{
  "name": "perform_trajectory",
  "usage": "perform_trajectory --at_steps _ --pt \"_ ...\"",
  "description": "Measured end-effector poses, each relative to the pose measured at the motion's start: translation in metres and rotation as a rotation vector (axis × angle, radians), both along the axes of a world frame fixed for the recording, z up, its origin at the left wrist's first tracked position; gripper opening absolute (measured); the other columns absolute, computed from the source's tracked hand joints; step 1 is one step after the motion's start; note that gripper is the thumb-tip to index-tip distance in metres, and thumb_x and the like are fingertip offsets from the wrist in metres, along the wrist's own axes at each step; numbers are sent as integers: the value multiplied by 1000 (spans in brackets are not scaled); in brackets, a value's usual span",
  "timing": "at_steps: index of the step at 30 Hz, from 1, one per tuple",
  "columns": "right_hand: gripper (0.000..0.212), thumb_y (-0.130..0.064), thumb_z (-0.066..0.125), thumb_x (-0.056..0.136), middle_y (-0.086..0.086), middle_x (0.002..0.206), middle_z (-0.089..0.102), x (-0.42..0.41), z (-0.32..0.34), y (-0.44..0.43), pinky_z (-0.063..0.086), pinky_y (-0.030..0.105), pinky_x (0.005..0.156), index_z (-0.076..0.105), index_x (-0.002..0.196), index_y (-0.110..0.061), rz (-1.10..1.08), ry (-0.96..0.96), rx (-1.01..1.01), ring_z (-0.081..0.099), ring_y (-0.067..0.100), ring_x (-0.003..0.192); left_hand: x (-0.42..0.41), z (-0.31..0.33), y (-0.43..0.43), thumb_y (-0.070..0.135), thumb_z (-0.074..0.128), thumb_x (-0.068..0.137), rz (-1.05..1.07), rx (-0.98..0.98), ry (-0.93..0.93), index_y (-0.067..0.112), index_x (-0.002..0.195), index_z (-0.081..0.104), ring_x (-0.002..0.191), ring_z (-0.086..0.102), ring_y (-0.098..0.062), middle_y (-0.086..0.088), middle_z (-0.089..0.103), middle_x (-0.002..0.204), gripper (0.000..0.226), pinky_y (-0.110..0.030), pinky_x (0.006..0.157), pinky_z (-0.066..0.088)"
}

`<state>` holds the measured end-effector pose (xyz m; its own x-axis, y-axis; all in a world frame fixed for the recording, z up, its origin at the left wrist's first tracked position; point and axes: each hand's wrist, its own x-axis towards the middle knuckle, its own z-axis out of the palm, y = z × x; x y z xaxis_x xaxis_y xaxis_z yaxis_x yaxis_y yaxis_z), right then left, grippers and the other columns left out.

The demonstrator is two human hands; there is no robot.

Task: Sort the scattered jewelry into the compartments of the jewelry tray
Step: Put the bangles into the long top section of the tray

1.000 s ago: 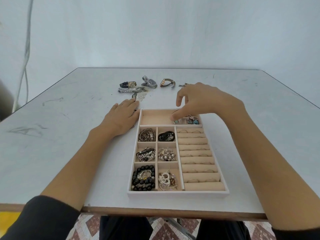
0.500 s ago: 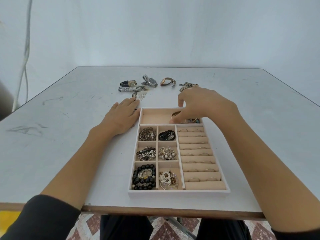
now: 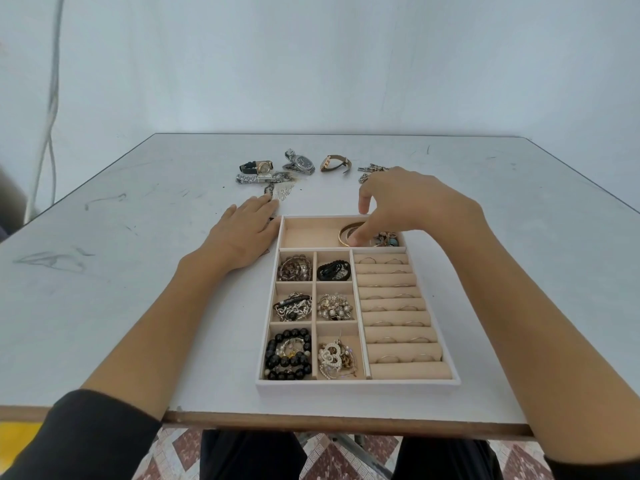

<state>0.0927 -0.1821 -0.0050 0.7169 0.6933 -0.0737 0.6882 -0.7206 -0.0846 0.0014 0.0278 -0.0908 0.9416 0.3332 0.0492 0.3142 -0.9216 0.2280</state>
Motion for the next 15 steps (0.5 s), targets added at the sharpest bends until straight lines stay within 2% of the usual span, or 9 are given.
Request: perform_trajectory --at_steps 2,4,6,8,10,12,15 --pt "53 -57 75 68 -1 110 62 2 2 -2 40 32 75 65 104 -20 -10 32 31 58 21 103 0 0 0 34 21 103 -2 4 2 17 152 19 147 8 -15 1 12 160 51 -37 120 4" --pt "43 -55 72 73 -2 95 66 10 6 -7 43 30 72 67 99 -20 -4 120 110 60 16 90 0 -1 0 35 21 103 -3 6 1 17 152 20 147 9 -16 1 13 160 51 -38 120 4" --pt "36 -51 68 80 -2 84 68 24 10 -15 41 27 63 68 94 -18 -7 236 209 60 12 74 0 -1 1 34 22 103 -2 9 -2 17 151 20 147 9 -16 0 13 160 51 -38 120 4" --pt "31 -41 65 86 2 83 70 44 5 -24 37 26 55 68 93 -12 -78 309 326 59 16 69 0 -1 1 34 22 103 -1 9 -2 17 151 20 147 9 -16 1 13 160 51 -39 120 4" --pt "24 -29 64 87 7 88 70 69 -10 -27 39 26 54 68 95 -7 -191 301 462 59 20 72 0 -1 0 34 22 103 -1 8 -1 17 151 21 147 10 -16 1 14 160 51 -39 120 4" --pt "17 -21 62 84 9 97 67 90 -27 -23 46 28 67 69 95 -10 -315 190 542 61 26 86 0 -1 -1 35 22 103 -1 10 -1 17 151 21 147 11 -17 0 14 160 51 -39 120 5" --pt "20 -17 55 85 7 112 61 107 -41 -5 39 28 77 67 101 -16 -424 24 553 58 30 104 0 0 -1 34 22 103 -2 12 0 17 151 20 147 11 -18 0 14 160 51 -39 120 5"
